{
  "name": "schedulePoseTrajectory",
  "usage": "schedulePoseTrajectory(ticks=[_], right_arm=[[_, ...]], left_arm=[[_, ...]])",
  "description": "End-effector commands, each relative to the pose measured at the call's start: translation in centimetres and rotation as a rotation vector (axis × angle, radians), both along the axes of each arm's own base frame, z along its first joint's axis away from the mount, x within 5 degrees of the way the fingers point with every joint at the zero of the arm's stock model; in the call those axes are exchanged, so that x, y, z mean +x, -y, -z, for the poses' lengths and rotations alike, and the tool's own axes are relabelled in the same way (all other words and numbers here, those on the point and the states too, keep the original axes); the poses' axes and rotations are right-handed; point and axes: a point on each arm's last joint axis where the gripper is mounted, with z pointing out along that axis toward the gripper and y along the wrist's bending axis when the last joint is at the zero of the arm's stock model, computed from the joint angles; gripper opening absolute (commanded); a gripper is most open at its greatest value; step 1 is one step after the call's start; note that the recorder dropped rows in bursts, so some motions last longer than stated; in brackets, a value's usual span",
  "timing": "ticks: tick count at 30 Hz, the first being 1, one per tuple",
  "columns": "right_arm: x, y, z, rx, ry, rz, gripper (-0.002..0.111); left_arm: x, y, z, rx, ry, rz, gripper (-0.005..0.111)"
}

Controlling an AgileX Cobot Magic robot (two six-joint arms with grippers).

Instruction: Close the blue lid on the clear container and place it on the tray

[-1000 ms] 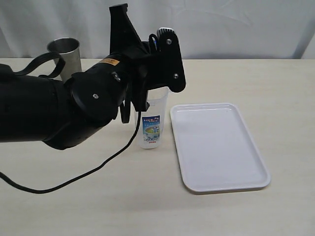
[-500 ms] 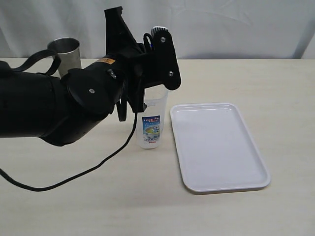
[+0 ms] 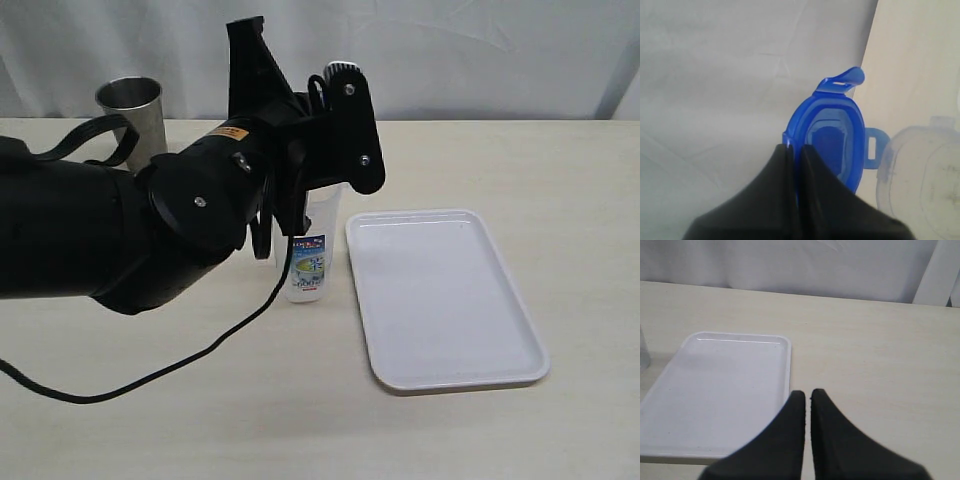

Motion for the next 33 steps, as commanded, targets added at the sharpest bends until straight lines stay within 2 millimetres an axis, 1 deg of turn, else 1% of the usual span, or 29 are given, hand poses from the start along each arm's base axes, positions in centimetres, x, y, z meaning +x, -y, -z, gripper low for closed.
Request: schedulePoseTrajectory(ticks=[1, 8, 14, 18, 21, 25, 28, 33], right_arm=[[0.0, 0.0, 0.1, -0.002, 0.006, -0.004, 0.004], [0.0, 0.0, 0.1, -0.002, 0.006, -0.004, 0.004], [0.0, 0.0, 0.1, -0.002, 0.006, -0.004, 0.004], [0.0, 0.0, 0.1, -0.002, 0.006, -0.004, 0.004], [0.0, 0.0, 0.1, -0.002, 0.006, -0.004, 0.004], [0.0, 0.0, 0.1, -0.002, 0.006, -0.004, 0.004], [0.0, 0.0, 0.1, -0.002, 0.006, -0.004, 0.004], [0.0, 0.0, 0.1, -0.002, 0.006, -0.004, 0.004]], left_arm=[[0.0, -0.2, -0.2, 0.020, 0.025, -0.023, 0.000], [0.3, -0.5, -0.9, 0.044, 0.111, -0.042, 0.000], [0.9, -1.0, -0.3, 0.027, 0.034, -0.048, 0.000], [0.2, -0.2, 0.0, 0.024, 0.004, -0.002, 0.000], [0.0, -0.1, 0.2, 0.012, -0.026, 0.004, 0.000], [0.1, -0.3, 0.2, 0.010, -0.022, -0.013, 0.000], [0.2, -0.5, -0.1, 0.018, 0.019, -0.037, 0.000], [0.2, -0.3, -0.1, 0.028, 0.026, -0.017, 0.000]])
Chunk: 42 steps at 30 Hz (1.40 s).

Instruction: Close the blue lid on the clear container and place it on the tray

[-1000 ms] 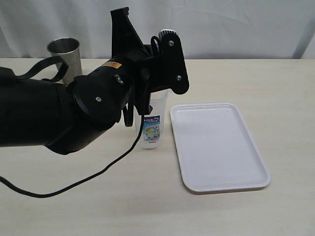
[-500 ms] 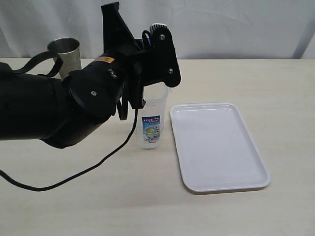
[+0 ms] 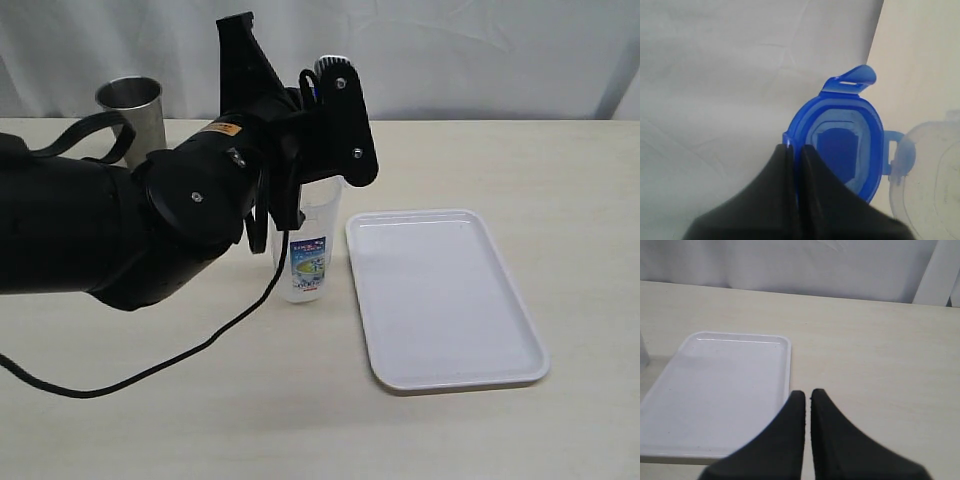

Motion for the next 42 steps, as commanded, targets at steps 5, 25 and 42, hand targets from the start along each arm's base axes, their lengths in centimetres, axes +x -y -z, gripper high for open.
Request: schedulePoseTrajectory(ticks=[5, 25, 42], right_arm=[[-0.01, -0.02, 0.05, -0.002, 0.006, -0.004, 0.004], [-0.01, -0.02, 0.05, -0.002, 0.006, -0.004, 0.004], [-0.01, -0.02, 0.05, -0.002, 0.006, -0.004, 0.004]], left_arm=[[-0.05, -0.02, -0.07, 0.033, 0.018, 0.009, 0.000], [0.04, -0.53, 0.12, -0.007, -0.017, -0.061, 0.000], [-0.61, 0.14, -0.34, 0.014, 0.043, -0.038, 0.000]])
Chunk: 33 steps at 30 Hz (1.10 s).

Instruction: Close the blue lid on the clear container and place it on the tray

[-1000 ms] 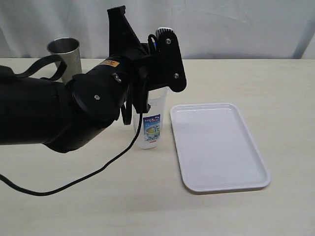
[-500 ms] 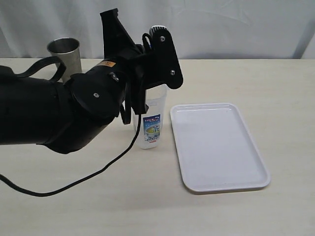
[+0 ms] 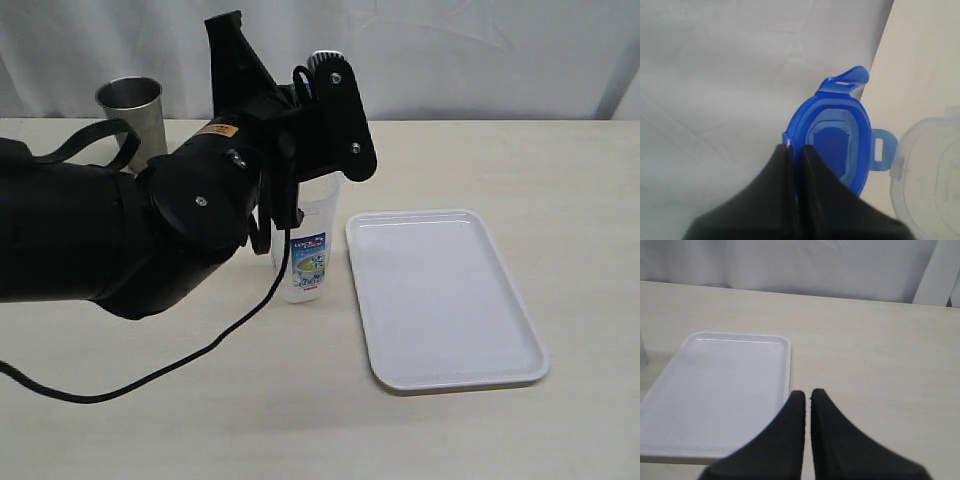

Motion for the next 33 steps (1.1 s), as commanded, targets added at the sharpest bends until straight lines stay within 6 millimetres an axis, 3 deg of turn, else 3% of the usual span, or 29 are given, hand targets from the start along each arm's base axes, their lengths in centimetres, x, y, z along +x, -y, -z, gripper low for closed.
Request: schedulePoseTrajectory(ticks=[1, 8, 33], right_arm=[[0.0, 0.0, 0.1, -0.002, 0.006, -0.004, 0.004], [0.0, 0.0, 0.1, -0.002, 0.006, -0.004, 0.004], [0.0, 0.0, 0.1, -0.002, 0.006, -0.004, 0.004]], left_arm=[[-0.4, 0.2, -0.1, 0.044, 0.035, 0.014, 0.000], [-1.6, -0.8, 2.4, 0.152, 0.030, 0.037, 0.000], [-1.7, -0.2, 2.3, 0.166, 0.054, 0.109, 0.000]])
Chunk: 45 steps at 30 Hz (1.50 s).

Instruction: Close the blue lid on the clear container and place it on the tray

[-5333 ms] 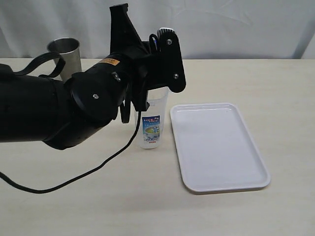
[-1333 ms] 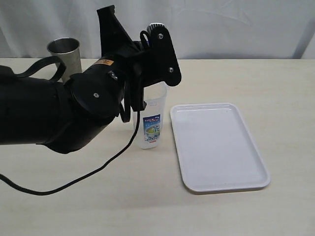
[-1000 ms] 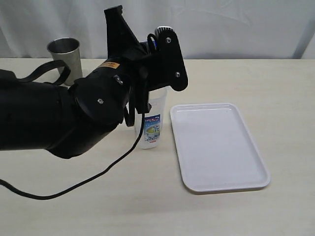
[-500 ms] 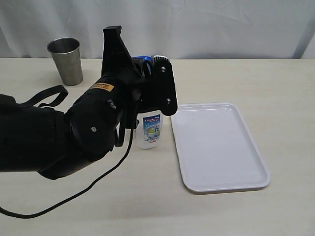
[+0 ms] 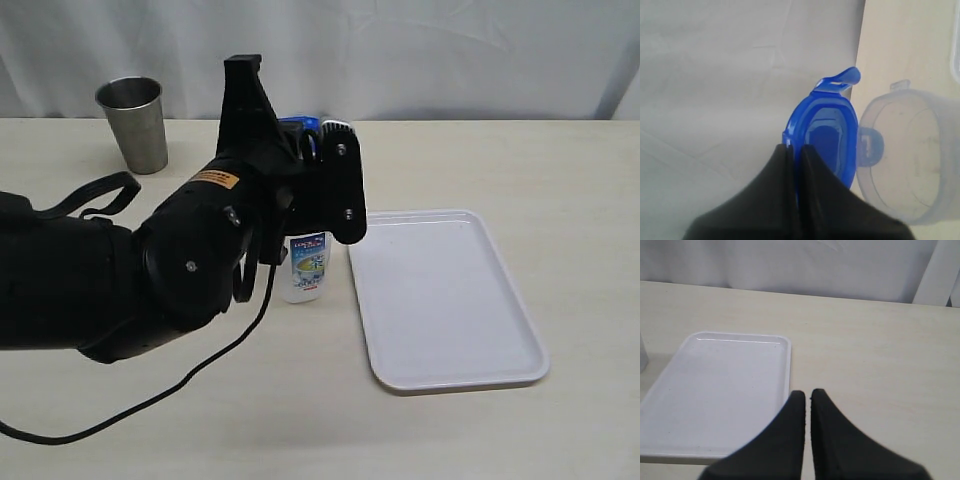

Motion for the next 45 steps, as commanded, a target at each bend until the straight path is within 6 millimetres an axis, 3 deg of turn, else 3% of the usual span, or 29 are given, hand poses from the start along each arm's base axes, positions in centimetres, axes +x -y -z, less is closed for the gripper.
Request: schedulePoseTrajectory(ticks=[1, 30, 45], right_arm=[[0.0, 0.0, 0.1, -0.002, 0.006, -0.004, 0.004], [0.0, 0.0, 0.1, -0.002, 0.006, -0.004, 0.004], [0.0, 0.0, 0.1, -0.002, 0.006, -0.004, 0.004]], left_arm=[[-0.1, 0.1, -0.3, 0.012, 0.027, 0.009, 0.000], [-0.8, 0.3, -0.2, -0.005, 0.019, -0.041, 0.000], [-1.3, -0.1, 1.1, 0.035, -0.029, -0.010, 0.000]])
